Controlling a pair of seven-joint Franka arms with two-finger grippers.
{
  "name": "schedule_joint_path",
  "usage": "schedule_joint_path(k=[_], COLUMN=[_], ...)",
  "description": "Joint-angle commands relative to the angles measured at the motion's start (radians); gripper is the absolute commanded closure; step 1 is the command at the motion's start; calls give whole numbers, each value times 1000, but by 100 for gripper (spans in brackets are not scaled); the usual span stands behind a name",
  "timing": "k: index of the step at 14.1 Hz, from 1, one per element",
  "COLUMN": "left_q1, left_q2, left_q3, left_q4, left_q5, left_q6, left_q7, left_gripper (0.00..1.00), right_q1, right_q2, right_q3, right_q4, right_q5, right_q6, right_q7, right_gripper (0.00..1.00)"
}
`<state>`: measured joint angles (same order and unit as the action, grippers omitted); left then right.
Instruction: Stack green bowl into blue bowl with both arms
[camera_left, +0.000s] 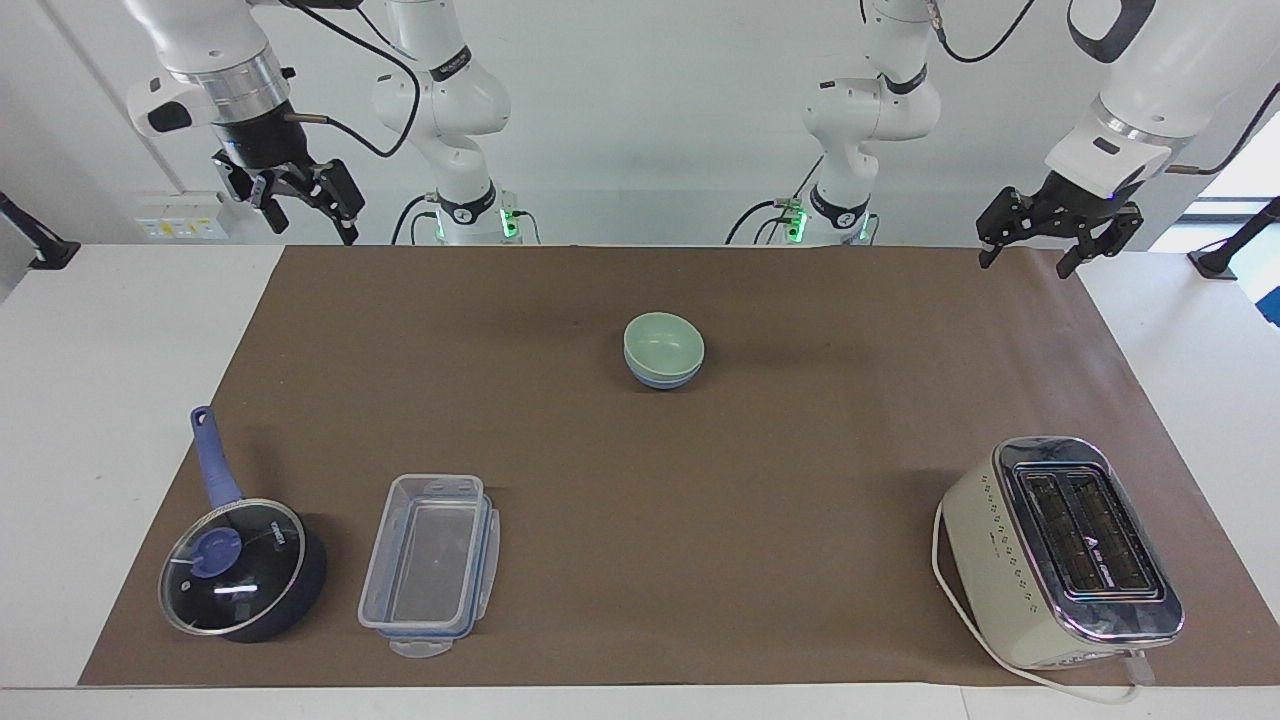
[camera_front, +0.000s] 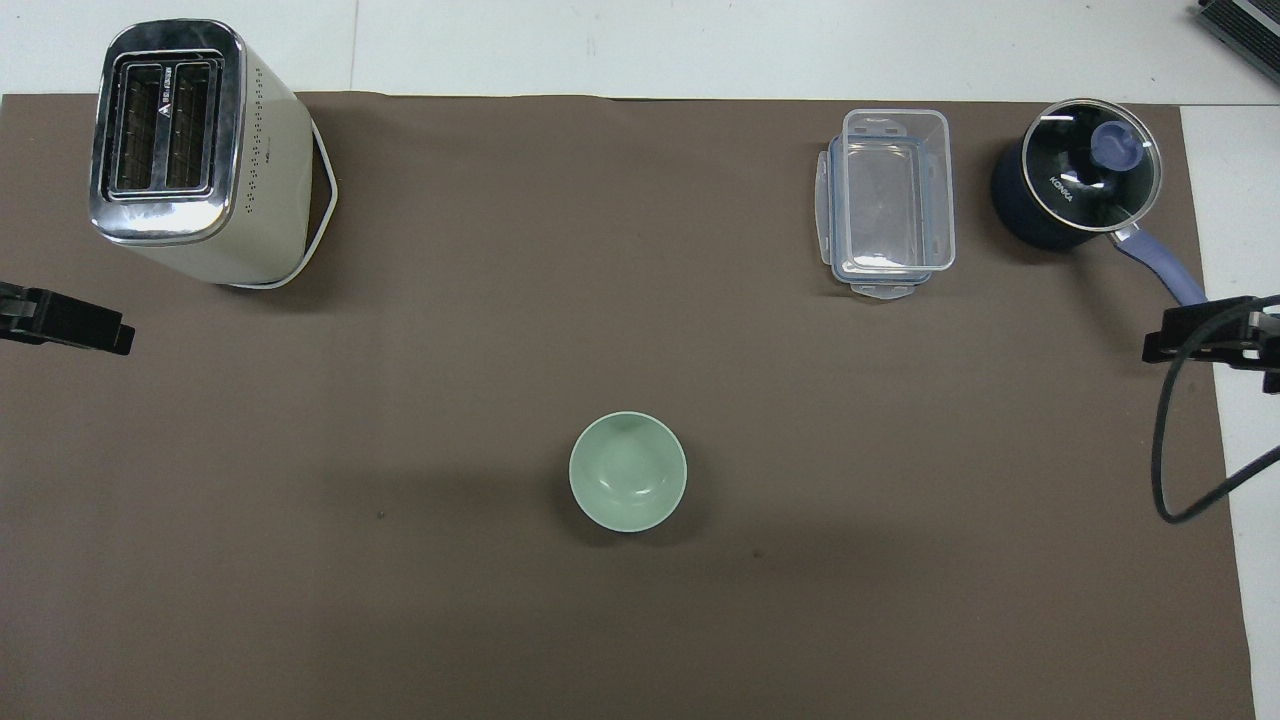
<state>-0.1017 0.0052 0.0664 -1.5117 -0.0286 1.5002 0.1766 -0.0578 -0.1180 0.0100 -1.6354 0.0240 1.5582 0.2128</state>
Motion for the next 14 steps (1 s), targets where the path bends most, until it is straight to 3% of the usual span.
schedule_joint_path(k=[1, 14], left_q1=[2, 4], left_q2=[1, 1], left_q3=[0, 0], left_q4=[2, 2], left_q5=[3, 3], left_q6=[-3, -3], left_q7=[4, 9], left_gripper=[0, 0], right_q1=[-8, -4], right_q2=[-8, -14], right_q3=[1, 8], right_q4=[-9, -1], right_q5=[-18, -58], right_q6=[-3, -23], right_q7=[-53, -73], right_gripper=[0, 0])
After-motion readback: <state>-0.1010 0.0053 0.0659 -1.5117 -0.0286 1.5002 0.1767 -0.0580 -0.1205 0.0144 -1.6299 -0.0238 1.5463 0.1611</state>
